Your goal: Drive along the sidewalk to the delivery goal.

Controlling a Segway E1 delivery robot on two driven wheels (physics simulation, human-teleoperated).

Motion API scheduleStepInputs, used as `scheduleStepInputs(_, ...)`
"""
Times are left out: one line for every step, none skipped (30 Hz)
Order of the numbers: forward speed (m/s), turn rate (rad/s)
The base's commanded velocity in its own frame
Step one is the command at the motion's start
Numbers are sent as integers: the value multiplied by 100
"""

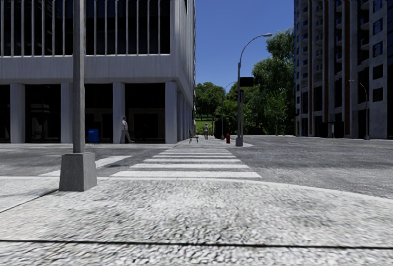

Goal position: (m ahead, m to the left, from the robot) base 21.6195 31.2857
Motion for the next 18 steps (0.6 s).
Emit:
scheduleStepInputs(200,0)
scheduleStepInputs(200,0)
scheduleStepInputs(200,0)
scheduleStepInputs(200,0)
scheduleStepInputs(200,0)
scheduleStepInputs(200,0)
scheduleStepInputs(200,0)
scheduleStepInputs(200,0)
scheduleStepInputs(200,0)
scheduleStepInputs(200,0)
scheduleStepInputs(200,0)
scheduleStepInputs(200,0)
scheduleStepInputs(200,0)
scheduleStepInputs(200,0)
scheduleStepInputs(200,0)
scheduleStepInputs(200,0)
scheduleStepInputs(200,0)
scheduleStepInputs(200,0)
